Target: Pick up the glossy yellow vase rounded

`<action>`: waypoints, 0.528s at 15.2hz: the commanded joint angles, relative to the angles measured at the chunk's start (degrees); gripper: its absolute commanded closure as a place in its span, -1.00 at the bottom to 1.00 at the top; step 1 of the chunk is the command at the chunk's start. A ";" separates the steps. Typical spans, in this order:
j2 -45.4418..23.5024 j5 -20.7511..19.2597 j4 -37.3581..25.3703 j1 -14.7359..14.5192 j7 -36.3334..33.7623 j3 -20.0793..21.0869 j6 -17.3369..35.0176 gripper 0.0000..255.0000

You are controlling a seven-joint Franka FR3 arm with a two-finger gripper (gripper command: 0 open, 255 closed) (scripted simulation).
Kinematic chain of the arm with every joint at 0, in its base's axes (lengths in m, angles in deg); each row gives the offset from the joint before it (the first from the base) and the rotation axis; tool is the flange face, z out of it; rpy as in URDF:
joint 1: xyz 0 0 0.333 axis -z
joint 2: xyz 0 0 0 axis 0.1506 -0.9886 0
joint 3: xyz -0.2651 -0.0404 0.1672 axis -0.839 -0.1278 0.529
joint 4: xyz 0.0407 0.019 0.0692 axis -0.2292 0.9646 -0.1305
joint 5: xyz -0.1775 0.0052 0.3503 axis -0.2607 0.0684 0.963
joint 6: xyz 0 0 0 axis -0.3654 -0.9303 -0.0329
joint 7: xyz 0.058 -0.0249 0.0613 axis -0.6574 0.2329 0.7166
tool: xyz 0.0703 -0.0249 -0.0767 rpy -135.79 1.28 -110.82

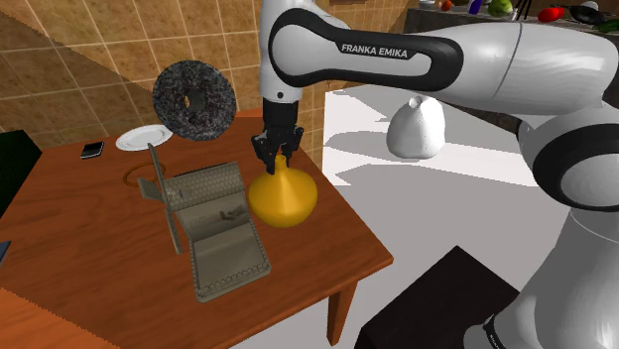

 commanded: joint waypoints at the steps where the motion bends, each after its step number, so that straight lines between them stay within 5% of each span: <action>1: -0.30 -0.08 -0.33 -0.08 -0.09 0.02 -0.15 1.00; 8: -2.81 -0.77 -9.43 -0.72 -1.30 0.16 -6.70 1.00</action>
